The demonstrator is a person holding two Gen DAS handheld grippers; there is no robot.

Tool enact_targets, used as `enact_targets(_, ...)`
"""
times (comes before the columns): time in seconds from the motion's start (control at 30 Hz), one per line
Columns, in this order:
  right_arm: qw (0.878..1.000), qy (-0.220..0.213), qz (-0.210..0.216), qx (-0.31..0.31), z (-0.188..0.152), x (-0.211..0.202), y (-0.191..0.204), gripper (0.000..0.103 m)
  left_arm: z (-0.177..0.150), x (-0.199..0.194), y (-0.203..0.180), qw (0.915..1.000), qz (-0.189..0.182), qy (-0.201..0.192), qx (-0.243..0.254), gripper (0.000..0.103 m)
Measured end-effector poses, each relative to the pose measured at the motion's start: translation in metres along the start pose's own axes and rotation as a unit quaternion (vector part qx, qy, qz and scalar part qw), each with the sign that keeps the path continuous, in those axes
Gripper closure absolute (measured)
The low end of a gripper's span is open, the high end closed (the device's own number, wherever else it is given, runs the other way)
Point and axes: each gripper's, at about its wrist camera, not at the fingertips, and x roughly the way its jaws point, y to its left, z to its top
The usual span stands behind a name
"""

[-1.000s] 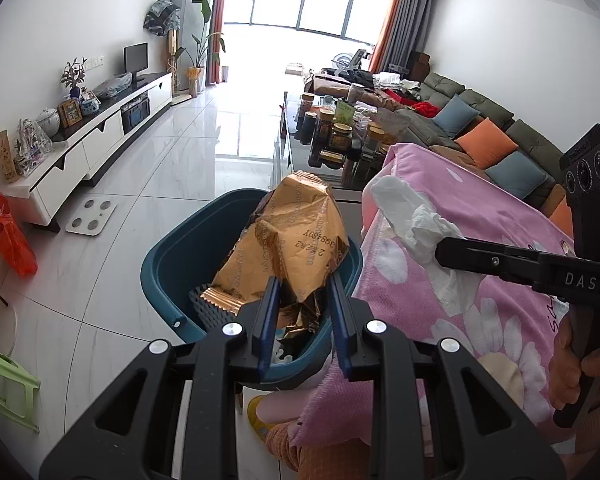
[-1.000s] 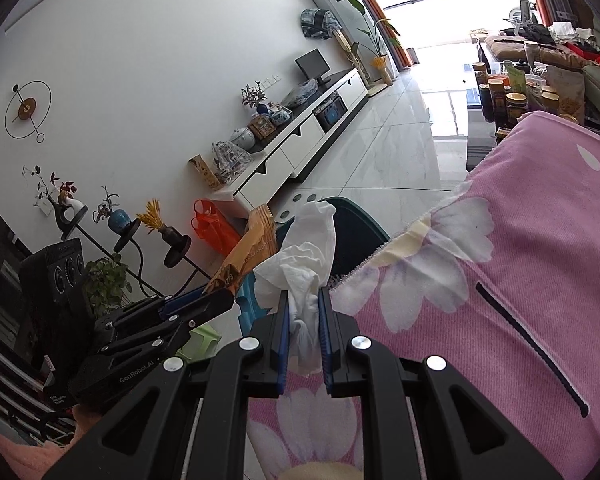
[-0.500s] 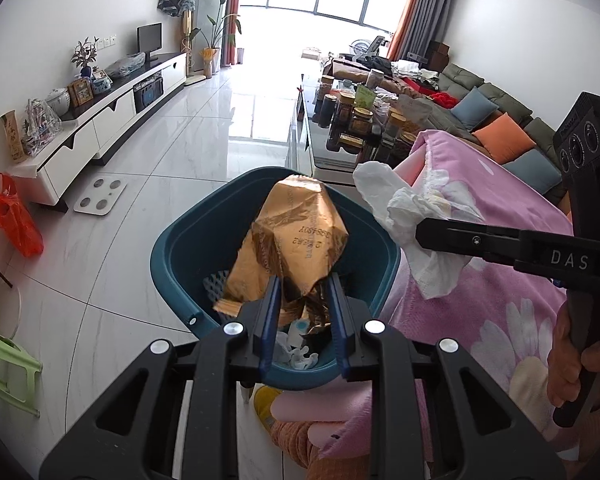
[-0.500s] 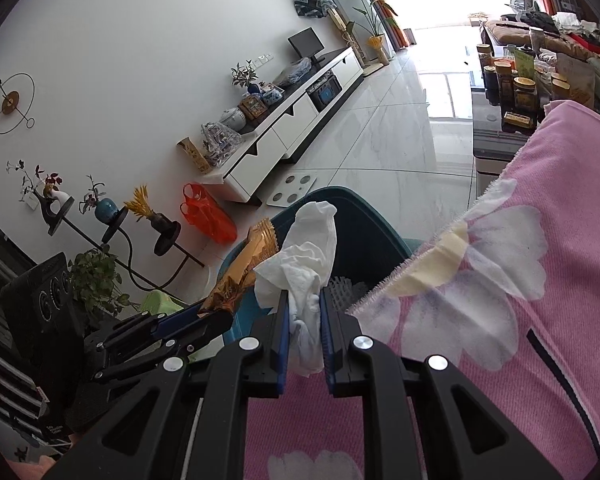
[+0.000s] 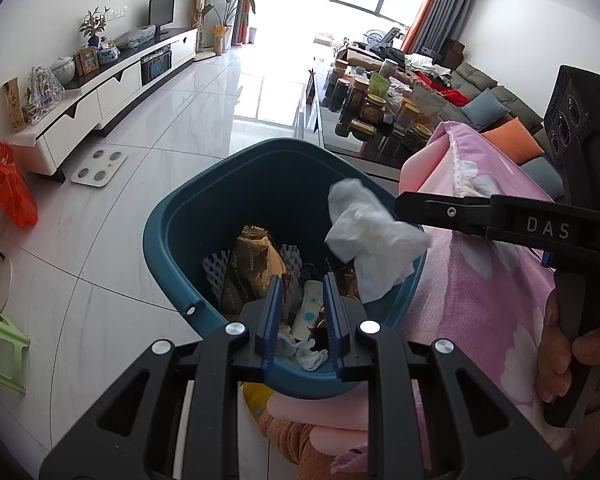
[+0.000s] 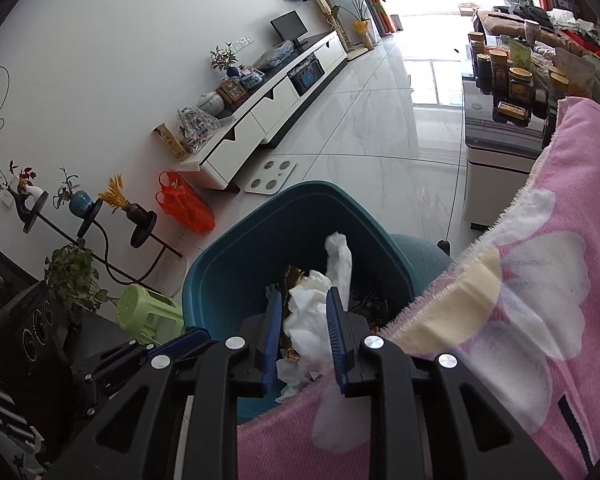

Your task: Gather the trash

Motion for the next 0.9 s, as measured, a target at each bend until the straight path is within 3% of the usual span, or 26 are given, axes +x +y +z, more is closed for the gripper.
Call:
enact_targets(0.13,1.0,-0.001,0.0,0.0,-0.001,-0.002,0.0,0.077,-0.001,-0.006,0.001,0.9999,-0.006,-0.01,-0.001,0.077)
enact_targets(0.2,1.0,-0.005,0.001,0.005,0.0,-0.005,-0.003,0.075,-0.002,-0.012,0.001,0.9998,-0.007,-0.018,-0.001,0.062)
enact_targets(0.43,0.999,-0.03,0.008,0.008,-0.016,-0.031,-0.012,0.065,-0.008,-0.039,-0.006,0.9984,-0.02,-0.051,0.01,0.036)
enact_targets(0.63,0.997,-0.082,0.001,-0.006,-0.04,-0.075,-0.016,0.052,-0.018,-0.069,-0.02,0.995,-0.034,-0.091,0.023,0.01)
enact_targets(0.77,0.992,-0.126,-0.013,-0.006,-0.061,-0.109,-0.024,0.038,-0.027,-0.09,-0.034,0.9911,-0.049,-0.119,0.033,0.006)
enact_targets(0.9,0.984,-0.172,-0.039,-0.011,-0.086,-0.14,-0.03,0.017,-0.035,-0.105,-0.053,0.9867,-0.049,-0.148,0.045,0.006)
